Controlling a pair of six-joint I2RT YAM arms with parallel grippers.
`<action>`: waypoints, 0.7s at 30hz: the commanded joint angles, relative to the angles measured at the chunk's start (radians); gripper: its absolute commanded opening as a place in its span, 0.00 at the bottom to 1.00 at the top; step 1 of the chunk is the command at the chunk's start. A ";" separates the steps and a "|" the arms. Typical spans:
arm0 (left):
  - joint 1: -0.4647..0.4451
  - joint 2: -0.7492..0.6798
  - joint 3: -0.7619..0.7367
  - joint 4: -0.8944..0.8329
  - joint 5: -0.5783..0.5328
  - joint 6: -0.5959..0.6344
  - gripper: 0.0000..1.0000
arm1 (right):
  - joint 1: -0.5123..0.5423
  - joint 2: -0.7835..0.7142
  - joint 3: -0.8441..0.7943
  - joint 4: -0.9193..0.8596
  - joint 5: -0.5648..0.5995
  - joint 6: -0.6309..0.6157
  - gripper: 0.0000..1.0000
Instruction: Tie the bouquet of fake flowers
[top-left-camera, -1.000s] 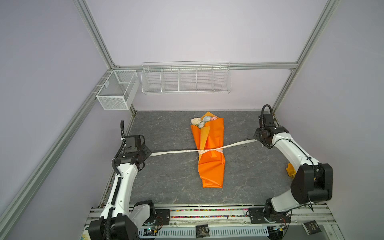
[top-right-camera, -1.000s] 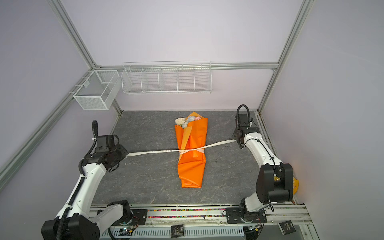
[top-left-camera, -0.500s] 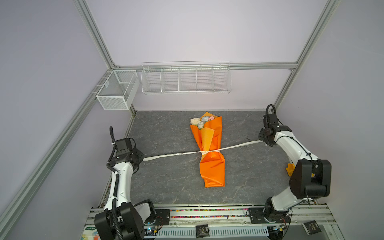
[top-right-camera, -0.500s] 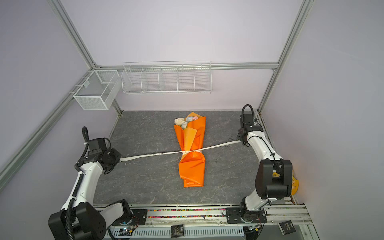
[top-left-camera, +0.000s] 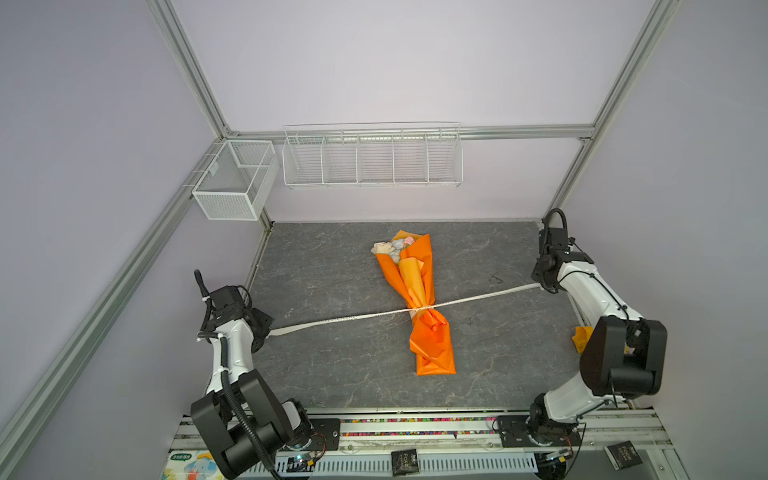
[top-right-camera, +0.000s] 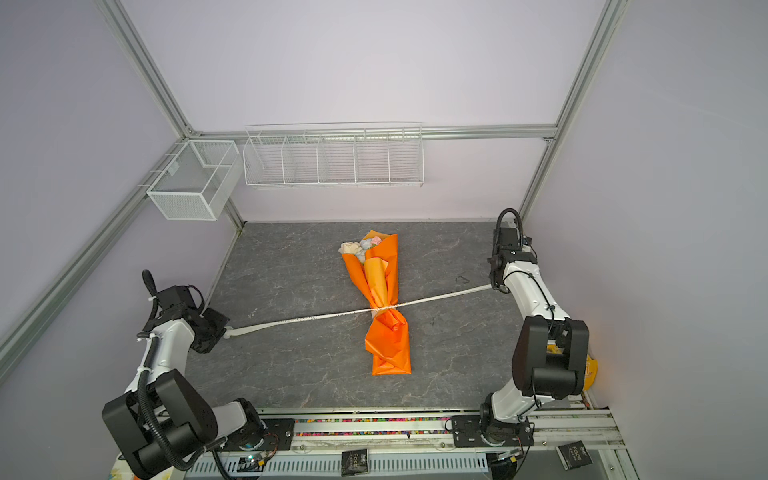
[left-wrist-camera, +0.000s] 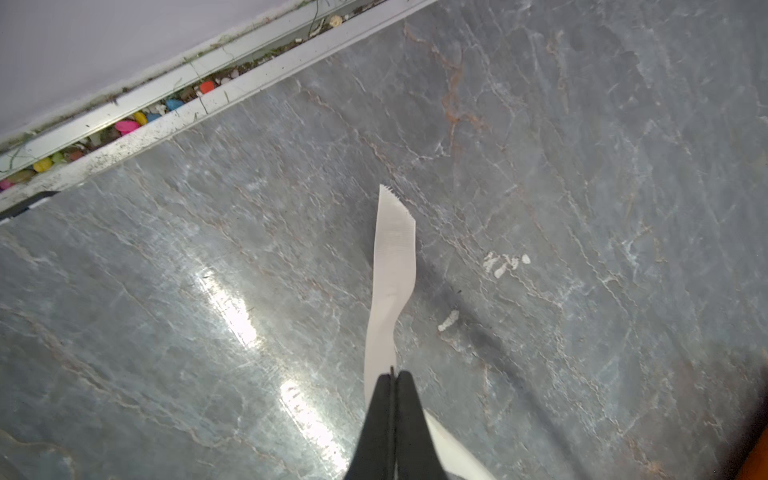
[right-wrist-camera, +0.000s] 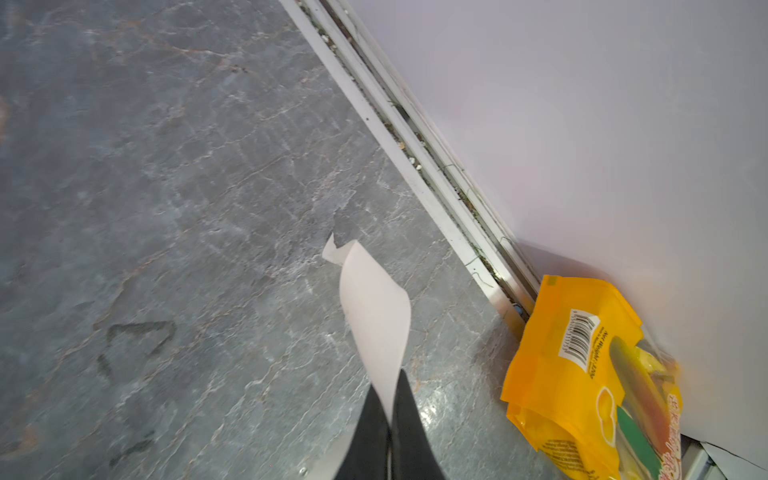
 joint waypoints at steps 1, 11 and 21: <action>0.037 0.031 0.000 0.046 -0.062 -0.008 0.00 | -0.068 0.020 -0.020 0.045 0.096 -0.007 0.06; 0.141 0.100 0.011 0.052 0.007 0.004 0.00 | -0.164 0.060 0.001 0.072 0.018 -0.021 0.06; -0.389 -0.035 0.048 0.129 0.257 -0.102 0.46 | -0.061 0.055 0.017 0.053 -0.277 -0.083 0.06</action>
